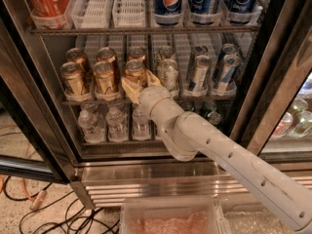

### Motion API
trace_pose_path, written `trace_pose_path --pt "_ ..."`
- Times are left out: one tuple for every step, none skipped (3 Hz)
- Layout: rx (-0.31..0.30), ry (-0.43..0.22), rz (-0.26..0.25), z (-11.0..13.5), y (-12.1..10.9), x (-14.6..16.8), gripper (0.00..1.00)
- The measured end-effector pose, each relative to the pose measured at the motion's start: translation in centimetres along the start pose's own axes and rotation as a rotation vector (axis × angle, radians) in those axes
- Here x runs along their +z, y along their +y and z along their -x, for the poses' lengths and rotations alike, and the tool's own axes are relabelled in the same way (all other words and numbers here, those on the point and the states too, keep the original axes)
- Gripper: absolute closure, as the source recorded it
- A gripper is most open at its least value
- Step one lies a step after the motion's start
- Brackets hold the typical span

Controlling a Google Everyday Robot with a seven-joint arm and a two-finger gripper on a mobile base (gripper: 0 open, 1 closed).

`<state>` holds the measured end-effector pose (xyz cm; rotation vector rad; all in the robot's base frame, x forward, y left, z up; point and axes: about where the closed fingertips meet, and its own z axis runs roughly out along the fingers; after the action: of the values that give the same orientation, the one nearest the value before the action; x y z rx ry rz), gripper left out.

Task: Pick orange can from middle shelf of fridge

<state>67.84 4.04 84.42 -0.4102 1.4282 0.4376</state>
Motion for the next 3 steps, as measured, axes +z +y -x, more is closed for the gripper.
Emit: trace_pose_path --pt "0.000 0.000 0.000 0.00 0.01 0.03 0.87" --pt "0.001 0.000 0.001 -0.01 0.03 0.04 1.00" --pt "-0.001 -0.003 0.003 0.12 0.07 0.01 1.00"
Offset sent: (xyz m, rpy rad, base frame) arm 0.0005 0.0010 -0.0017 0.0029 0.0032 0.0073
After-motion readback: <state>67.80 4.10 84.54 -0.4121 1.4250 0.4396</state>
